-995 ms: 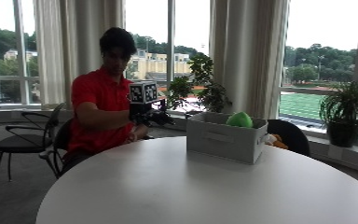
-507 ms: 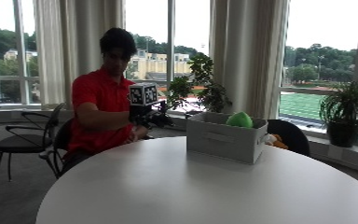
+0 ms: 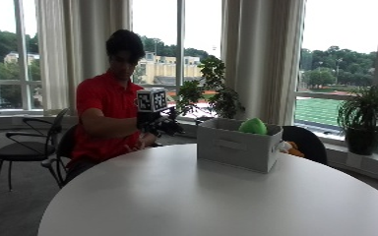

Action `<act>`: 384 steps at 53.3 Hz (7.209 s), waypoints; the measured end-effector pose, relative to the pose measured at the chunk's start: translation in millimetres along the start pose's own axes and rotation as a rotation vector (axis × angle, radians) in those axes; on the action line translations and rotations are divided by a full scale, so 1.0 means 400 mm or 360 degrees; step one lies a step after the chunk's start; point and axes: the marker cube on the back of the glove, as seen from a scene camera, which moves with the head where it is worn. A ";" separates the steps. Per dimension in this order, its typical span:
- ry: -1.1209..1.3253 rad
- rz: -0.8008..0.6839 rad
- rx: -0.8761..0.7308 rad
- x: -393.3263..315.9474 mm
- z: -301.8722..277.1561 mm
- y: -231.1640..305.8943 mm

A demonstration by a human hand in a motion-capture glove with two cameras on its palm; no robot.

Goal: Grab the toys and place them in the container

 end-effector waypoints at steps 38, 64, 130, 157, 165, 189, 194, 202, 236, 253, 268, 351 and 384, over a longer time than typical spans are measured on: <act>-0.0030 0.0008 -0.0014 -0.014 0.006 0.010; -0.0011 -0.0007 0.0000 -0.013 0.004 0.016; -0.0020 -0.0019 -0.0016 -0.021 0.014 0.017; -0.0018 -0.0007 -0.0009 -0.012 0.013 0.012; -0.0030 -0.0010 -0.0006 -0.017 0.012 0.020; -0.0022 0.0008 -0.0011 -0.013 0.017 0.010; -0.0032 -0.0004 -0.0016 -0.021 0.018 0.018; -0.0033 -0.0003 -0.0024 -0.017 0.017 0.015; -0.0022 -0.0011 -0.0028 -0.024 0.018 0.031; -0.0011 -0.0021 -0.0006 -0.015 0.013 0.021; -0.0016 -0.0017 0.0002 -0.019 0.009 0.029; -0.0032 -0.0013 -0.0046 -0.024 0.034 0.018; -0.0049 -0.0015 -0.0055 -0.029 0.034 0.029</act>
